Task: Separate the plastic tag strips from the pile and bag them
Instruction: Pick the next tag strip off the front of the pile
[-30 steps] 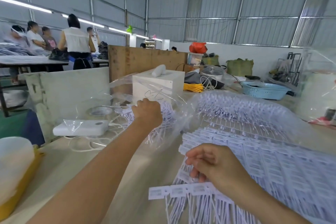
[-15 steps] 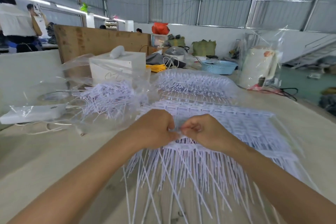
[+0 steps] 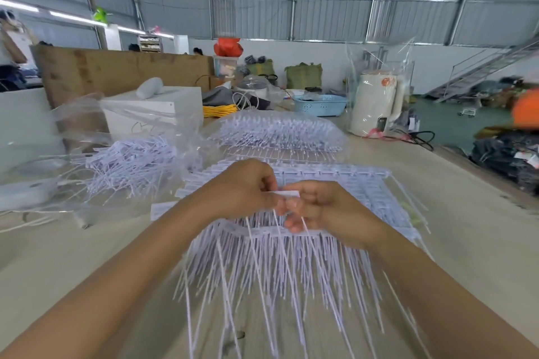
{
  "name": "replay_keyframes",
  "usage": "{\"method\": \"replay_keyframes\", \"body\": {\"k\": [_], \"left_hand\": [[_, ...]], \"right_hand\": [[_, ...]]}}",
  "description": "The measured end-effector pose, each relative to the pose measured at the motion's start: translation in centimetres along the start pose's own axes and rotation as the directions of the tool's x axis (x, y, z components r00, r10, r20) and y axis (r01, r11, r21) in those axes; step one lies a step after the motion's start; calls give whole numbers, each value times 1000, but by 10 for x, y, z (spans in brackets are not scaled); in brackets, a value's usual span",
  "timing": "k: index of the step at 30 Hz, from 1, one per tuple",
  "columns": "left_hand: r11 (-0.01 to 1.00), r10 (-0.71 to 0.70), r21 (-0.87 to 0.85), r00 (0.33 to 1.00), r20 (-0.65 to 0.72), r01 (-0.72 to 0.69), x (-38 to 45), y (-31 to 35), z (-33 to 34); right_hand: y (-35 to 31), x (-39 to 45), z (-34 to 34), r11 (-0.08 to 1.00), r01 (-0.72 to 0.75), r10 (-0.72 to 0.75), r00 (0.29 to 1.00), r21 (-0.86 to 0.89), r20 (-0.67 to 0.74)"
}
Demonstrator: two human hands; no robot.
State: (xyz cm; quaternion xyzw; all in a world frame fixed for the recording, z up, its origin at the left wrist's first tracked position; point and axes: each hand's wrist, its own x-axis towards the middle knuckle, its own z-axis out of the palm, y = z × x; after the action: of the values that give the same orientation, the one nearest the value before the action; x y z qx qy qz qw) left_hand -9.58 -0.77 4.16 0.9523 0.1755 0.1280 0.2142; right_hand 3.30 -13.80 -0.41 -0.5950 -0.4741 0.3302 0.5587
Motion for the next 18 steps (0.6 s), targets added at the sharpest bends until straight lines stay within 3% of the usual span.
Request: {"method": "replay_keyframes", "body": {"k": [4, 8, 13, 18], "left_hand": [[999, 49, -14, 999, 21, -49, 10, 18, -13], [996, 84, -41, 996, -27, -85, 22, 27, -18], [981, 179, -89, 983, 35, -175, 43, 33, 13], [937, 157, -325, 985, 67, -127, 54, 24, 43]], "right_hand": [[-9, 1, -4, 950, 83, -53, 993, 300, -108], [-22, -3, -29, 913, 140, -20, 954, 383, -300], [-12, -14, -48, 988, 30, 24, 939, 151, -342], [-5, -16, -50, 962, 21, -111, 941, -272, -320]]}}
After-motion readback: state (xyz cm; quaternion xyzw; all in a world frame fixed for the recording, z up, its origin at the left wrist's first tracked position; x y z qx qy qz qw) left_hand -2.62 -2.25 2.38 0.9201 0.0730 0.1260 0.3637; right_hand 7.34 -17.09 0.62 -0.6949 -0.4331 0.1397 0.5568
